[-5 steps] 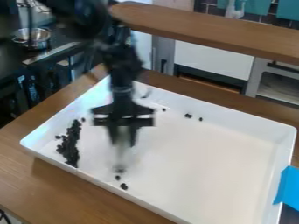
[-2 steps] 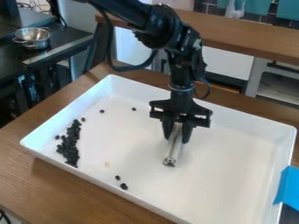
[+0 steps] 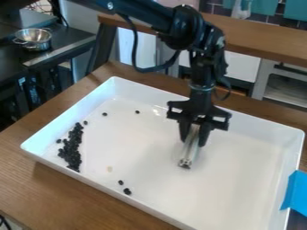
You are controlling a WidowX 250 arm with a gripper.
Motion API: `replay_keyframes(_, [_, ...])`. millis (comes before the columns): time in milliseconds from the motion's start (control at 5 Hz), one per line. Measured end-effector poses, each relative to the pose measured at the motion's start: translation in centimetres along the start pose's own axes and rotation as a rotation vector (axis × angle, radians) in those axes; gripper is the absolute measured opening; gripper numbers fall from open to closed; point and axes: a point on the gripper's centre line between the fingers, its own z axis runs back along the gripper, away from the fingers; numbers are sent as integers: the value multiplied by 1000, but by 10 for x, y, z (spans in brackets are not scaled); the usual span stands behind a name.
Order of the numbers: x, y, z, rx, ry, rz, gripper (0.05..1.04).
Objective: Sweep into pile
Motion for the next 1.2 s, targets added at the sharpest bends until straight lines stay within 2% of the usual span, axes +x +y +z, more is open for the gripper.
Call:
replay_keyframes(200, [1,-5,-8,9,23,-8,393])
replay_keyframes(800, [11,-19,-12,14,7,-18,393])
replay_keyframes(1200, [22,-6,-13,-1,39,16,393])
